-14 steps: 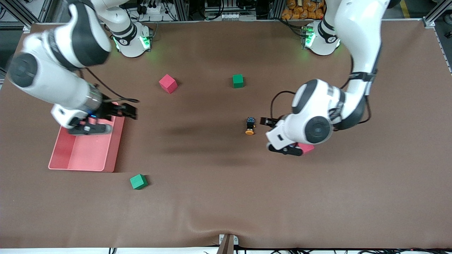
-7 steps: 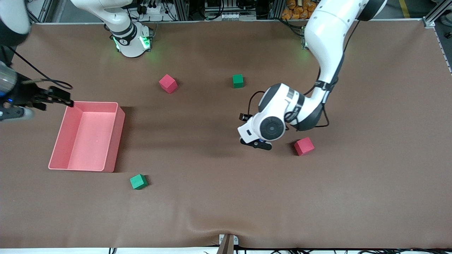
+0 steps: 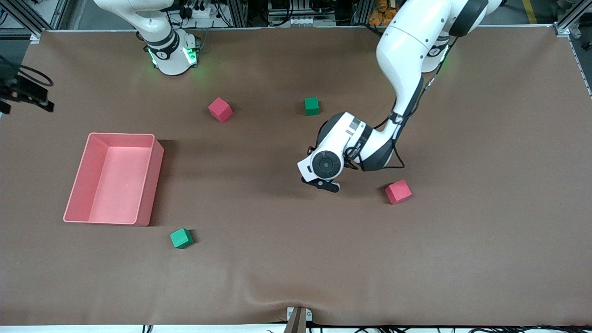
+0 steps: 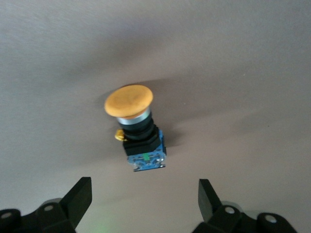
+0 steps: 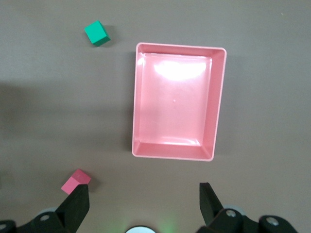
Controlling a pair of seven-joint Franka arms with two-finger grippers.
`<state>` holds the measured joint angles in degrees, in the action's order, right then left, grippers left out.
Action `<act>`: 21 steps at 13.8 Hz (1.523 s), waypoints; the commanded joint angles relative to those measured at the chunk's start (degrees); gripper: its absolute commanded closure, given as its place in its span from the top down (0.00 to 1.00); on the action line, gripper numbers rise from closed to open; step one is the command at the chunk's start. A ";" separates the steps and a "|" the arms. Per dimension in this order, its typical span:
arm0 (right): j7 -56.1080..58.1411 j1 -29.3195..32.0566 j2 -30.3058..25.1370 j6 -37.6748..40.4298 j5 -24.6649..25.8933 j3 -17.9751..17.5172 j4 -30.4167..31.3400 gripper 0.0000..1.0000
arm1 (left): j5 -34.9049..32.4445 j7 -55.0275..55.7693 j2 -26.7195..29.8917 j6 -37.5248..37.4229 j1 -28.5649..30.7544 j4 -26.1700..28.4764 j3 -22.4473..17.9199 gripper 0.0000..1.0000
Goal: Place and upright button with both arms
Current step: 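Grasp the button base with the left gripper while the right gripper retracts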
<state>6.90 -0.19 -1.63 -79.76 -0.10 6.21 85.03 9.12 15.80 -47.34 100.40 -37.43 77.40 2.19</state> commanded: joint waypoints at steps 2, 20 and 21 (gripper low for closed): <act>-0.92 4.76 -0.91 0.40 0.36 -3.92 0.40 1.00 | -1.12 0.99 -2.41 0.49 -1.33 -1.73 -0.96 0.81; -10.68 2.74 -0.21 1.63 -0.34 -4.18 -2.68 1.00 | -0.69 8.98 -4.52 2.69 -1.16 -1.90 -1.31 0.25; -10.59 2.57 -0.12 1.72 -0.34 -4.19 -2.68 1.00 | -0.69 9.68 -4.43 2.69 -1.16 -1.90 -1.31 0.13</act>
<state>-2.71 2.95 -2.15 -78.46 -0.21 2.09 83.45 9.10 23.17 -51.02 103.28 -38.08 77.04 1.19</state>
